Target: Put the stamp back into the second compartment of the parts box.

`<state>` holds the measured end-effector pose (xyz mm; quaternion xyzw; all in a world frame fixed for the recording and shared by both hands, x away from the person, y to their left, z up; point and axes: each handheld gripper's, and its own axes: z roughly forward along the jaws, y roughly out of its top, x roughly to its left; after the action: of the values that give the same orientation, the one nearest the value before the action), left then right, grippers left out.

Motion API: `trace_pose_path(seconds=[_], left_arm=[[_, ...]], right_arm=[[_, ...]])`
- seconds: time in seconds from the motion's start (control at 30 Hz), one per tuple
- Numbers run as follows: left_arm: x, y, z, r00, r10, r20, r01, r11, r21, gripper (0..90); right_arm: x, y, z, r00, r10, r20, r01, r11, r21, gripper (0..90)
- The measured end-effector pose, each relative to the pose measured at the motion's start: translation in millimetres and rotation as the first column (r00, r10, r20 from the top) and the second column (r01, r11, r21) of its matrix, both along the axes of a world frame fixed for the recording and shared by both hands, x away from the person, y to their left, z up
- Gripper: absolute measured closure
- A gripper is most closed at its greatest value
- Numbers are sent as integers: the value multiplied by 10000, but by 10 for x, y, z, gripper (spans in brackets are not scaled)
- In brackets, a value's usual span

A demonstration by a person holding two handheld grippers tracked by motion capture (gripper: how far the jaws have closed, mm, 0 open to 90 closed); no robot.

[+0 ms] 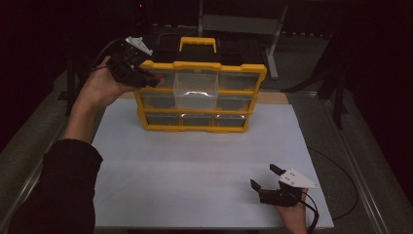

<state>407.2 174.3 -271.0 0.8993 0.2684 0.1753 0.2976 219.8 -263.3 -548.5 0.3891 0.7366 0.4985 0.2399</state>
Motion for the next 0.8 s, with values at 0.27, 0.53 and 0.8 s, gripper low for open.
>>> trace_pose_path(seconds=[0.27, 0.53, 0.8], left_arm=[[-1, -108, 52, 9997, -148, 170, 148, 9999, 0, 753], [8, -173, 58, 9995, -199, 261, 203, 9997, -159, 753], [22, -264, 51, 9991, -315, 294, 320, 9994, -164, 753]], right_arm=[[10, -4, 1, 9999, 142, 22, -141, 9999, -56, 83], [0, -15, 9, 10000, 52, -2, -52, 10000, 49, 83], [-3, -1, 5, 10000, 68, -44, -67, 10000, 5, 83]])
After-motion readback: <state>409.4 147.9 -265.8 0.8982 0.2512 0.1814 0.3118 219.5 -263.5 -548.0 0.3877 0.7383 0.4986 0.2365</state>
